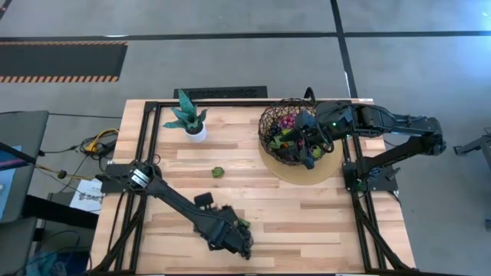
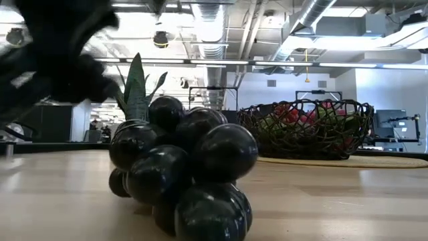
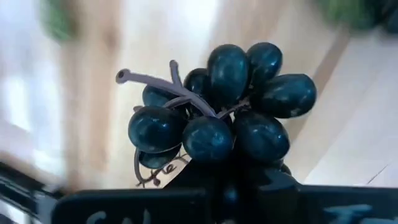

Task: Build produce basket
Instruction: Put the black grapes into the black wire basket

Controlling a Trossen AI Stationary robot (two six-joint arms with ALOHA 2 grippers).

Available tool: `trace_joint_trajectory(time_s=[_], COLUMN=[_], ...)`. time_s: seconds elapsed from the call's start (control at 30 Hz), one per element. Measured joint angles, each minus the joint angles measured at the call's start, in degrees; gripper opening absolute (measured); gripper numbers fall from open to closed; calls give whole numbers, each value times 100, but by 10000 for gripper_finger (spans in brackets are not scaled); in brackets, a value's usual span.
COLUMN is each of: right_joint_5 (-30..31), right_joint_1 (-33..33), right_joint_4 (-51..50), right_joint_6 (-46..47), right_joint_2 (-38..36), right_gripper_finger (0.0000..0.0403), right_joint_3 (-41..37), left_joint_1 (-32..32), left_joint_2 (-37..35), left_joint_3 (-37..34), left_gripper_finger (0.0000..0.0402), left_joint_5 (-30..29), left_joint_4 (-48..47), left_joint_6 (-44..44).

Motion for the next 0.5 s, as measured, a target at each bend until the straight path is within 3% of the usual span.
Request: trace_joint_trajectory(time_s=[0.33, 0.5], right_joint_5=[-4, -270], right_joint_1=[4, 38], right_joint_4=[-11, 49], right_joint_6=[139, 476], right_joint_2=[-4, -16], right_gripper_finger=[226, 226], right_joint_3=[2, 293], left_joint_1=[471, 891], left_joint_2=[-671, -768], left_joint_3=[1445, 1818], left_gripper_finger=[1, 1], left_joint_5=[-2144, -2650], left_joint_4=[-124, -3], left_joint_6=[518, 1261])
